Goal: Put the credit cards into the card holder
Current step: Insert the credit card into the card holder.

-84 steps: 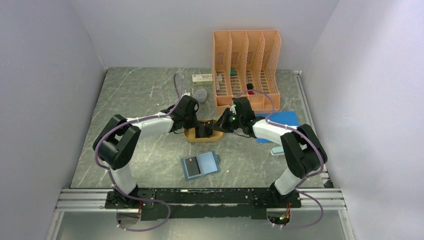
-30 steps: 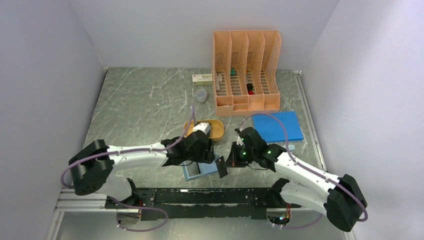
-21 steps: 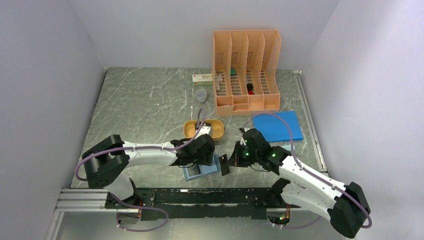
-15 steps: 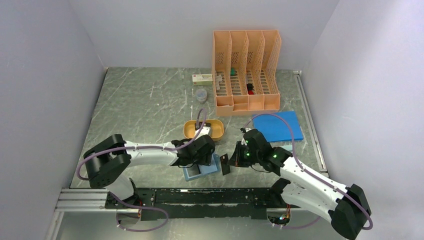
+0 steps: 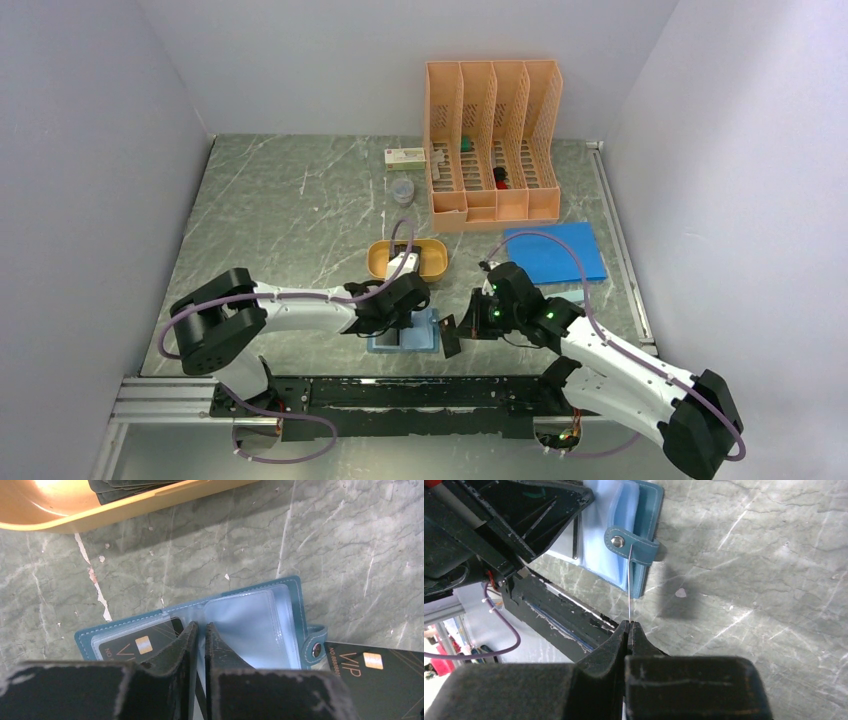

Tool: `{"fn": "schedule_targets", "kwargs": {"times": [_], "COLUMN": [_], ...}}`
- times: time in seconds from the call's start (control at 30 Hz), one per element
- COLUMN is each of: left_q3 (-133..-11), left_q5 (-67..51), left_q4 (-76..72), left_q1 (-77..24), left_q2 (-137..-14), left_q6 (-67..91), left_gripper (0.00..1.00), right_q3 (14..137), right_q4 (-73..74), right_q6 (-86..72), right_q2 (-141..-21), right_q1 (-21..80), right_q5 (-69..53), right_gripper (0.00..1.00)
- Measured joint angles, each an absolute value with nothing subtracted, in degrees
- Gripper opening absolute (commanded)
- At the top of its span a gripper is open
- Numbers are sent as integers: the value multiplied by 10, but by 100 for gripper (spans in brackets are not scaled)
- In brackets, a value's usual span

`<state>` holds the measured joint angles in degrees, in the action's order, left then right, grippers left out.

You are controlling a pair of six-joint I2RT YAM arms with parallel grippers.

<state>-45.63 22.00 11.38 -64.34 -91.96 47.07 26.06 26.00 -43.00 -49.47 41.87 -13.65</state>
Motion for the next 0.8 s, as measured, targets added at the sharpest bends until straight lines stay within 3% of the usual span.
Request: {"fn": "schedule_targets", "kwargs": {"times": [0.2,0.8], "left_q3": [-451,-436], "left_q5": [223,230], "left_q4": [104,86], "left_q1": [-644,-646], "left_q2": [-918,-911], "left_q6": [476,500], "left_gripper": [5,5], "right_q3": [261,246], "right_q4": [251,180], "right_q6": [-424,-431], "right_q2": [-494,-513], "right_q1": [421,423], "right_q5": [-155,-215], "right_gripper": [0,0]}}
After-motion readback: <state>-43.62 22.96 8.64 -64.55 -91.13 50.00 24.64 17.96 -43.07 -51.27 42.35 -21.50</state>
